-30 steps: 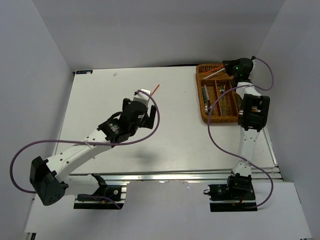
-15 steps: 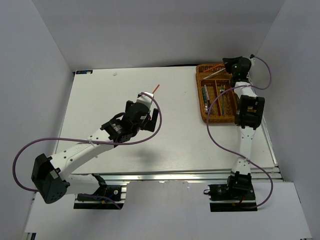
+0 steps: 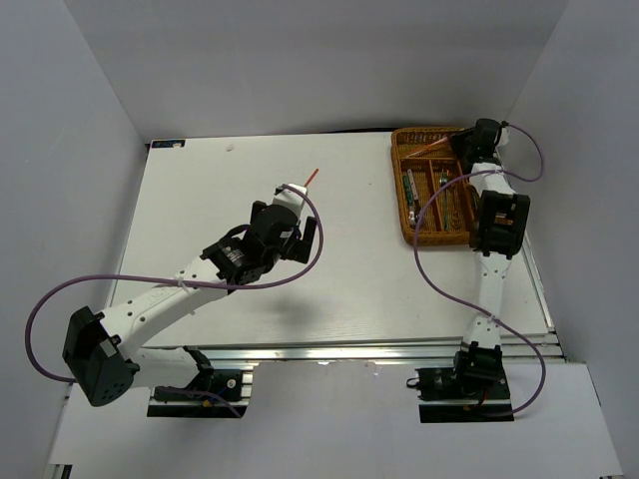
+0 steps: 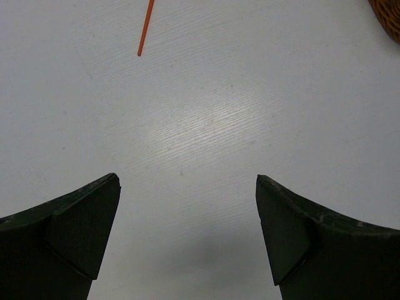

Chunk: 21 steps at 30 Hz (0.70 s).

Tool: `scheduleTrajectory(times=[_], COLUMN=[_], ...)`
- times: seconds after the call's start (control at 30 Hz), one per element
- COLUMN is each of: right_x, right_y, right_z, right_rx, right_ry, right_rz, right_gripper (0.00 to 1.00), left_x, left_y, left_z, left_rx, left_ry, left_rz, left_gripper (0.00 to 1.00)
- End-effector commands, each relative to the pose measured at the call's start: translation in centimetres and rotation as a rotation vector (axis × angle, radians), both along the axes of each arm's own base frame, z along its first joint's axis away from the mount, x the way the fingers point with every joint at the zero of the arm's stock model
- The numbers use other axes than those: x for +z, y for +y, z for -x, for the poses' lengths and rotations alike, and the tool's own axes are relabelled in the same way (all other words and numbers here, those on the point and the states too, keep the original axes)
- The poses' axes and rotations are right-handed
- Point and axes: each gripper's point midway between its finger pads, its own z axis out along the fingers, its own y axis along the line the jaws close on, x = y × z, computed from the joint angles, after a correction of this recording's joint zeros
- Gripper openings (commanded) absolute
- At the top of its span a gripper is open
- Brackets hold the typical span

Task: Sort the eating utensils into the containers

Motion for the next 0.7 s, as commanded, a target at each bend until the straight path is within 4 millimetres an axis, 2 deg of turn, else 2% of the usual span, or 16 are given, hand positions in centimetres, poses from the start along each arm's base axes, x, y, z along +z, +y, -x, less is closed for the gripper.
scheduleTrajectory(times=[0.0, 0.1, 0.23, 0.37, 0.43, 0.5, 0.53, 0.63, 0.67], right_x=[0.9, 0.3, 0.7, 2.2, 4.2, 4.4, 6.2, 6.9, 7.0], right_y=[-1.9, -2.2, -2.1, -2.3, -2.3, -2.8, -3.0, -3.7, -3.8], right_z=[-0.5, -0.5, -0.2, -0.1, 0.1, 0.8, 1.3, 2.2, 2.3], right_rx=[-0.054, -0.056, -0.049, -0.051, -0.045, -0.077, -0.087, -0.117, -0.113], right_ry=[-0.008, 0.006, 0.013, -0.003, -0.027, -0.006, -0.016, 0.023, 0.031], right_rz=[-0.019, -0.019, -0.011, 0.004, 0.014, 0.036, 0.063, 0.097, 0.100], right_gripper=[0.14, 0.22, 0.54, 0.64, 0.68, 0.70, 0.73, 0.89, 0.89], left_x=[0.5, 0.4, 0.1, 0.1, 0.3, 0.4, 0.4, 0.8, 0.8], left_y=[-0.3, -0.4, -0.5, -0.5, -0.4, -0.2, 0.0, 0.1, 0.1], left_z=[-0.1, 0.0, 0.0, 0.1, 0.0, 0.0, 0.0, -0.1, -0.1], left_rx=[-0.004, -0.010, -0.013, -0.017, -0.013, -0.003, 0.004, 0.011, 0.011], left_ry=[-0.007, -0.003, 0.004, 0.005, 0.002, -0.006, -0.006, -0.014, -0.014], left_rz=[0.023, 0.026, 0.017, 0.018, 0.019, 0.014, 0.012, 0.020, 0.020], left_gripper=[0.98, 0.98, 0.98, 0.98, 0.98, 0.98, 0.98, 0.98, 0.98])
